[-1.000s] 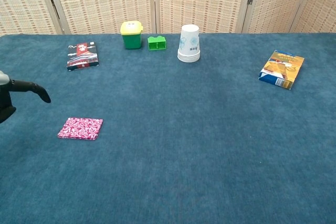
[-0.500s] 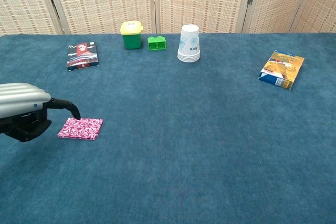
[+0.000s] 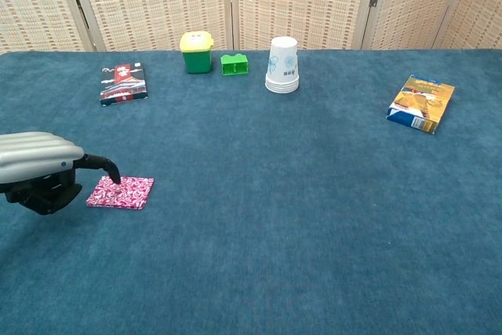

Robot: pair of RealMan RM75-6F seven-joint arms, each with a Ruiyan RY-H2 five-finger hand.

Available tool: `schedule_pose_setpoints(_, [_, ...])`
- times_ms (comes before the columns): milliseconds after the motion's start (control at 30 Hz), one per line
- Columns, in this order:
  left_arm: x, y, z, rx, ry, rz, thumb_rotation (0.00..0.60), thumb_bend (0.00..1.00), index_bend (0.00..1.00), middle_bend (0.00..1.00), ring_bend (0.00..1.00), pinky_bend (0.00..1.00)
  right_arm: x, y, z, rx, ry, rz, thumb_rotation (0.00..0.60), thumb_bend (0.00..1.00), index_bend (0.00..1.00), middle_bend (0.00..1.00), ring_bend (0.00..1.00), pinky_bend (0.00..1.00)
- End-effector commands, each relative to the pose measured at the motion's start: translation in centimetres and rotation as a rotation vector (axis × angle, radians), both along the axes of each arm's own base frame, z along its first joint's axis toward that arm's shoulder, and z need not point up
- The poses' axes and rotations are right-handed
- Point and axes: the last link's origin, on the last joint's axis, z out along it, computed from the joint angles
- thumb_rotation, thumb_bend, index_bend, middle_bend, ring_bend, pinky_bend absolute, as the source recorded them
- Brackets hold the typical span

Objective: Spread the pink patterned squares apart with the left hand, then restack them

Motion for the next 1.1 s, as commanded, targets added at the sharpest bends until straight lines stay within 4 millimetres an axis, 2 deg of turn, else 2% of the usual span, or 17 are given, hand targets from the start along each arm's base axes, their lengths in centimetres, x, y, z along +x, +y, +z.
schedule_pose_setpoints(33, [0.0, 0.0, -0.3, -0.006, 0.001, 0.008, 0.6, 0.75, 0.24, 0.96, 0.88, 1.0, -0.1, 0.0, 0.0, 0.0, -0.002, -0.005, 0.6, 0.09, 0.0, 0.12, 0.0, 0.05])
schedule_pose_setpoints(500, [-0.1, -0.1, -0.9, -0.024, 0.038, 0.02, 0.6, 0.75, 0.24, 0.97, 0.88, 1.0, -0.5, -0.2, 0.0, 0.001, -0.001, -0.021, 0.6, 0.09, 0.0, 0.12, 0.0, 0.05])
schedule_pose_setpoints(1100, [-3.3, -0.1, 2.3, 0.03, 0.159, 0.088, 0.6, 0.75, 0.25, 0.97, 0.88, 1.0, -0.6, -0.4, 0.0, 0.002, 0.0, -0.021, 0.6, 0.09, 0.0, 0.12, 0.0, 0.05])
